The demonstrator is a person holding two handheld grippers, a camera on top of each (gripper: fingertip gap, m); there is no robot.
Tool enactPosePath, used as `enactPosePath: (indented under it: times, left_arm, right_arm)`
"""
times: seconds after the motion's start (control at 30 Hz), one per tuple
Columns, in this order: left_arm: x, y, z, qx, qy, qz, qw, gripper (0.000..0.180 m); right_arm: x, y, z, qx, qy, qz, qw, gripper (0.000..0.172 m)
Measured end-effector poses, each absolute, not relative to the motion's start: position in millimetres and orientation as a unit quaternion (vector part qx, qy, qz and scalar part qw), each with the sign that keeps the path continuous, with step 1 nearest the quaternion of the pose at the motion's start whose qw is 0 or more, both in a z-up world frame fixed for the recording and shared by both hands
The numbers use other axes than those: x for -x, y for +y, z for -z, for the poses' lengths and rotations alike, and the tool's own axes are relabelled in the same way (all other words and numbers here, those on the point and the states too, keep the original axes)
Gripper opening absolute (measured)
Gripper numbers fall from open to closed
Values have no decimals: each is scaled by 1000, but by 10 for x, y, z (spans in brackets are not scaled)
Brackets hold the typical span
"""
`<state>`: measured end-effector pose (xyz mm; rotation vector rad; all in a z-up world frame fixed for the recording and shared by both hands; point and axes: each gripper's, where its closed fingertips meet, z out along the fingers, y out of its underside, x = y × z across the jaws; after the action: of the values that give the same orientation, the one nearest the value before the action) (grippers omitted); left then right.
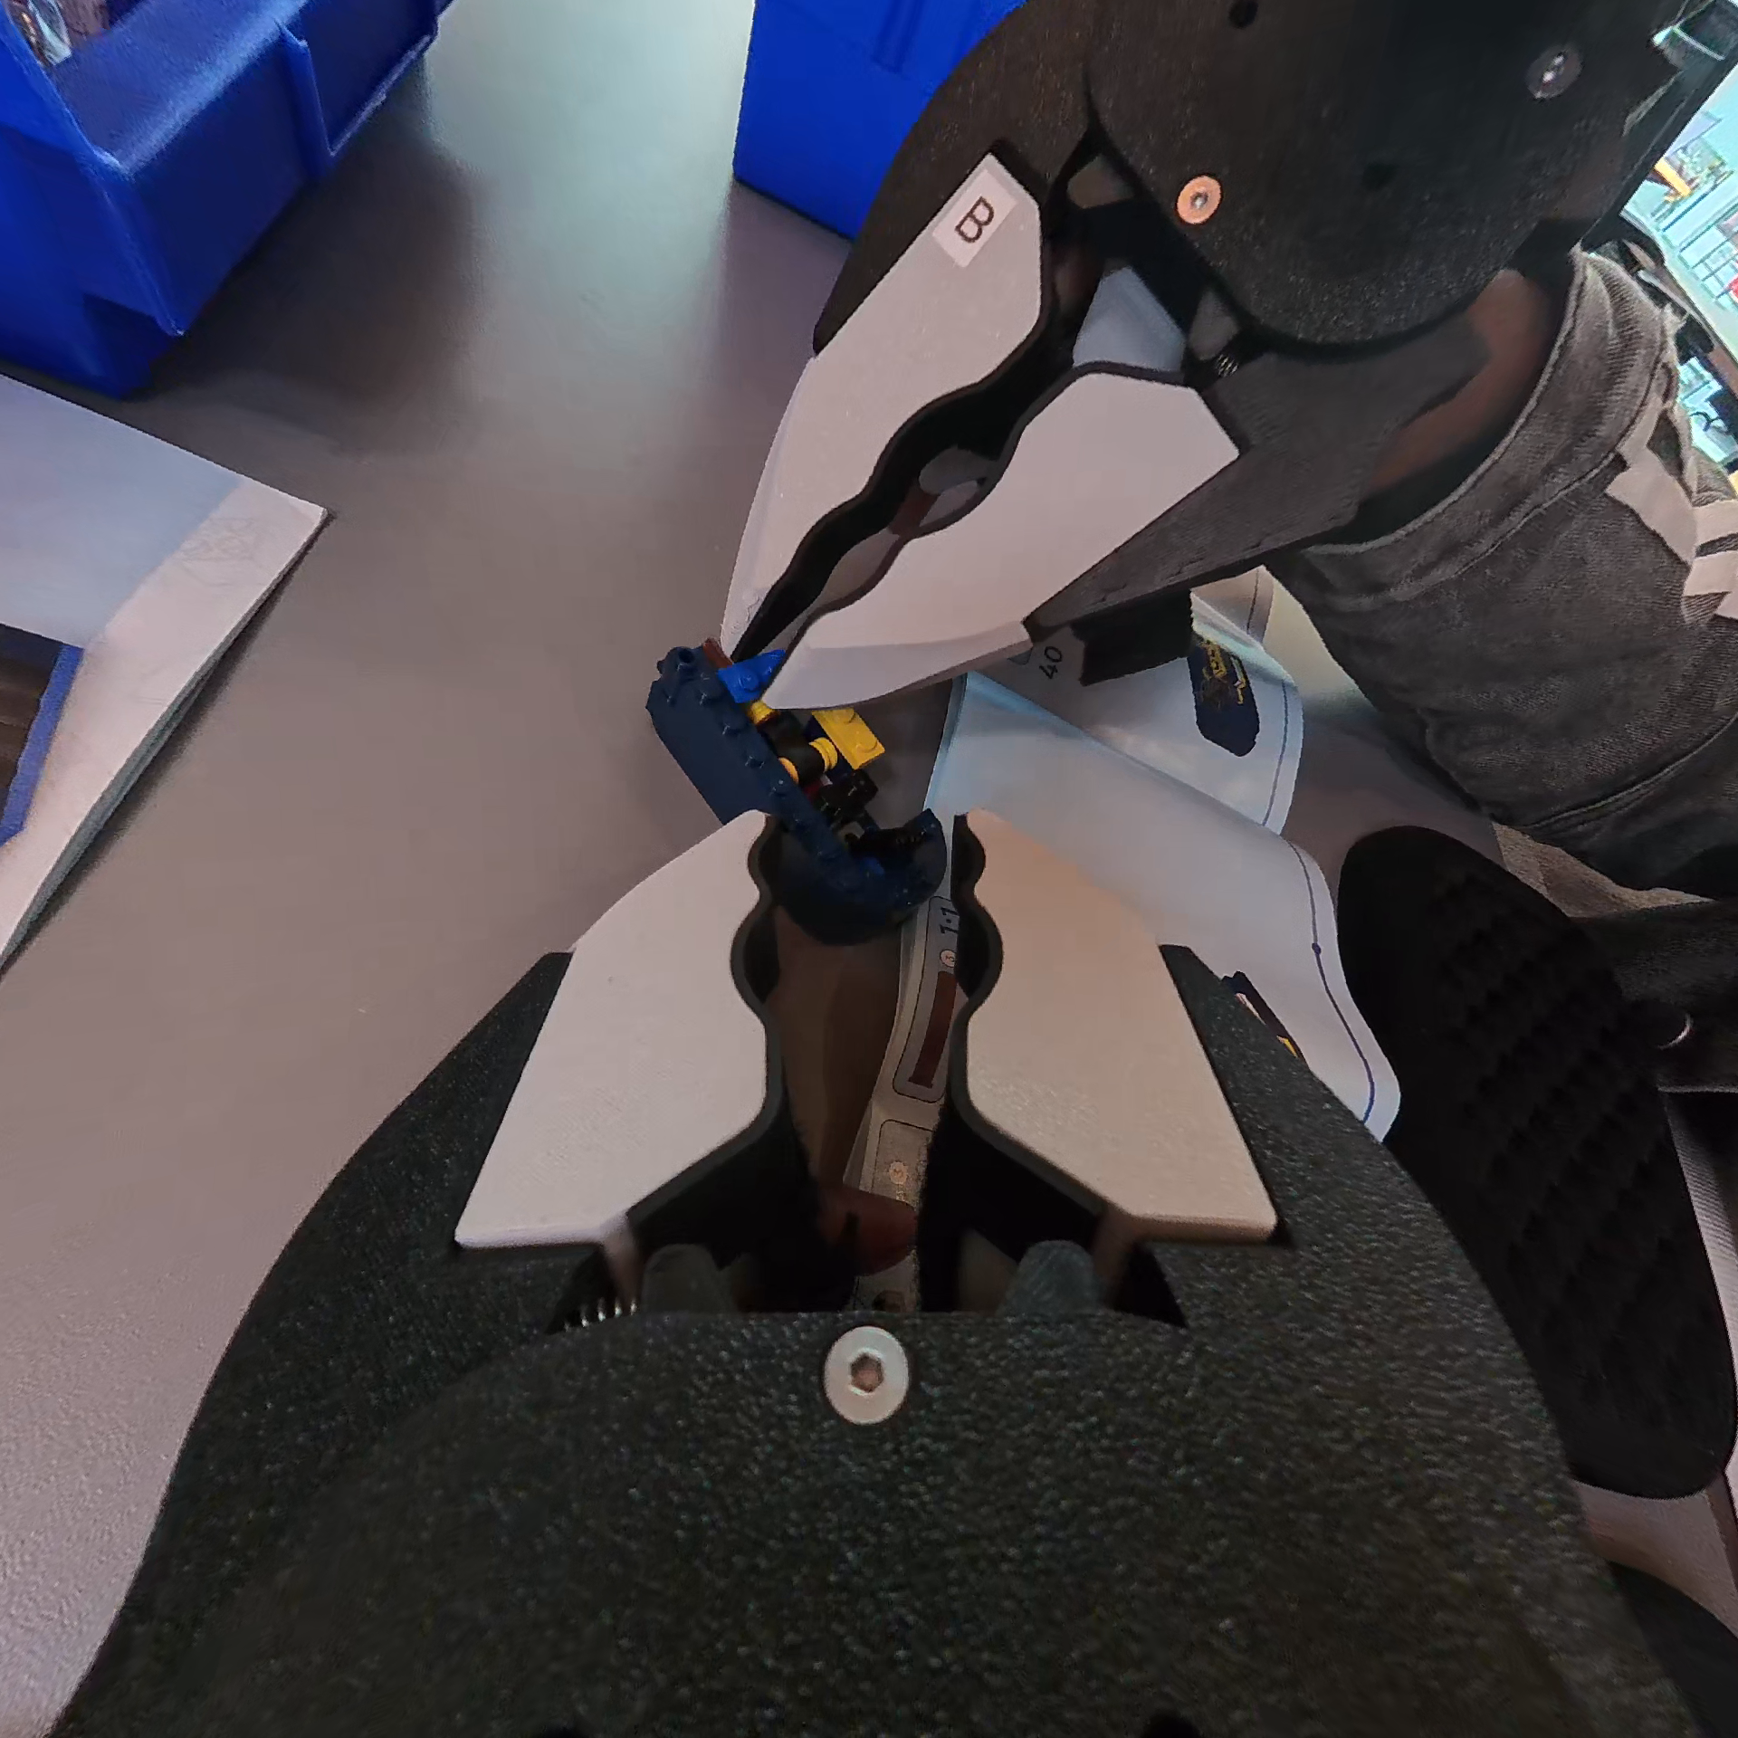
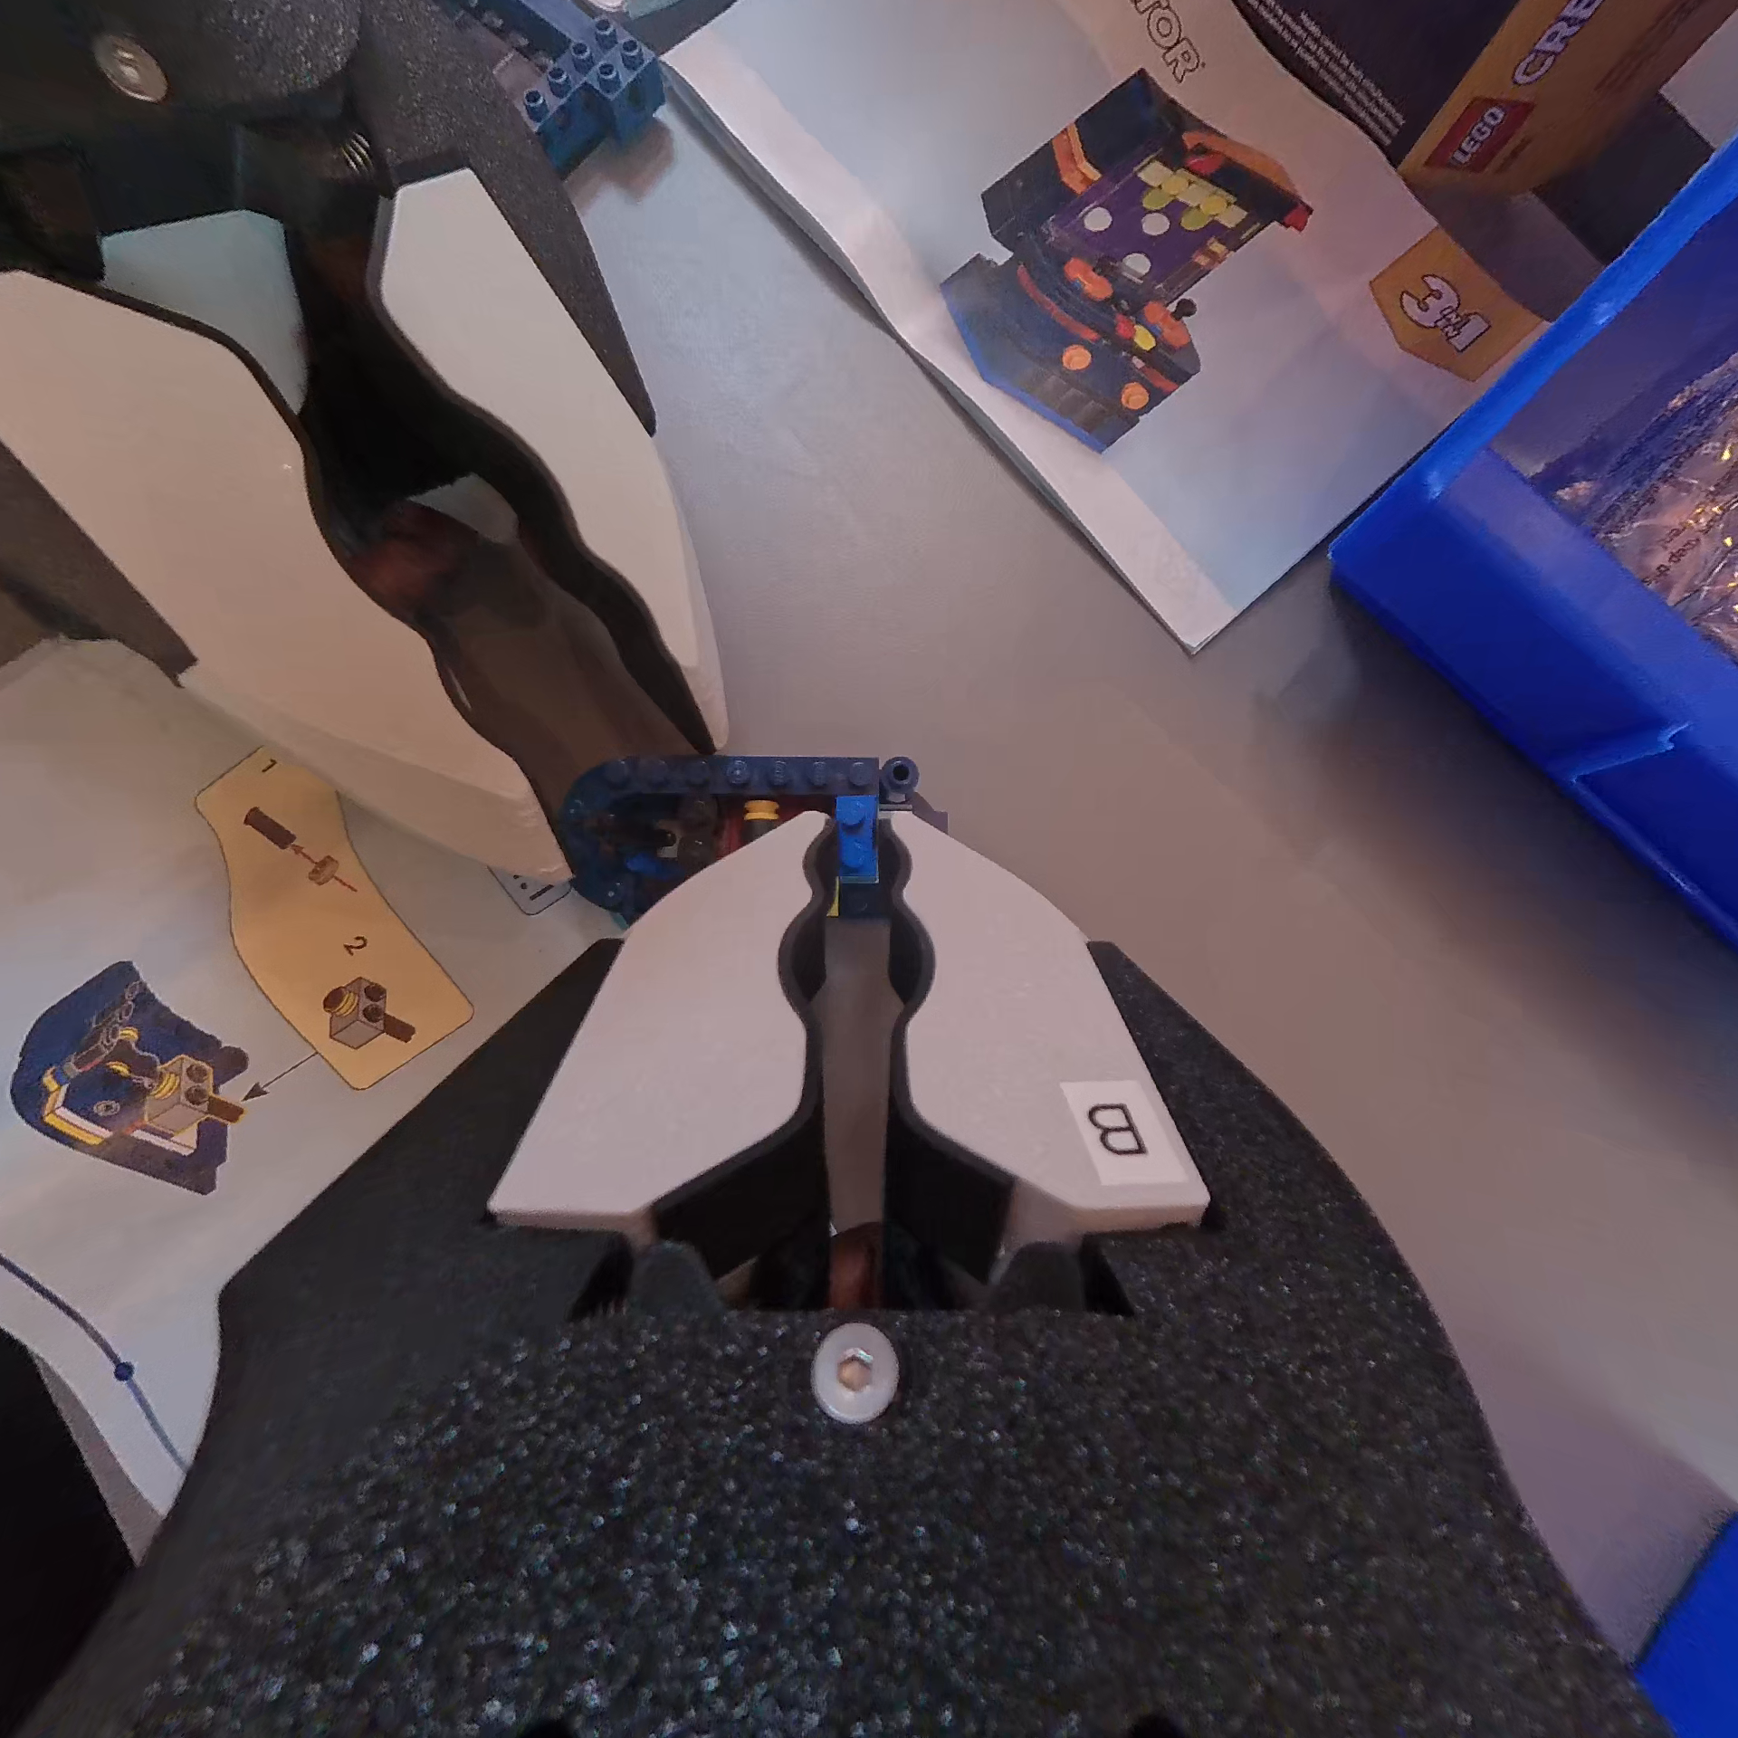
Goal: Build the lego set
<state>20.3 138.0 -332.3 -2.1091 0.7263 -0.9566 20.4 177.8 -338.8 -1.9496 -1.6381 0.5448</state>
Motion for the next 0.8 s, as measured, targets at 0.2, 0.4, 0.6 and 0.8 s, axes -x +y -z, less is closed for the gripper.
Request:
enactPosePath:
  times: [0.2, 0.4, 0.6, 0.8]
  left_arm:
    - [-205, 1377, 3328, 815, 279, 372, 346, 34]
    - [-208, 1373, 3335, 815, 279, 374, 343, 34]
    - [-206, 1372, 3337, 816, 278, 376, 341, 34]
    - [-206, 1368, 3342, 816, 277, 378, 338, 34]
  right_arm:
    - [-212, 1802, 3378, 724, -600, -211, 268, 9]
    - [-212, 1806, 3372, 723, -596, -224, 267, 9]
    - [-232, 1839, 3368, 725, -593, -221, 271, 11]
    - [-239, 1847, 3363, 725, -593, -222, 273, 9]
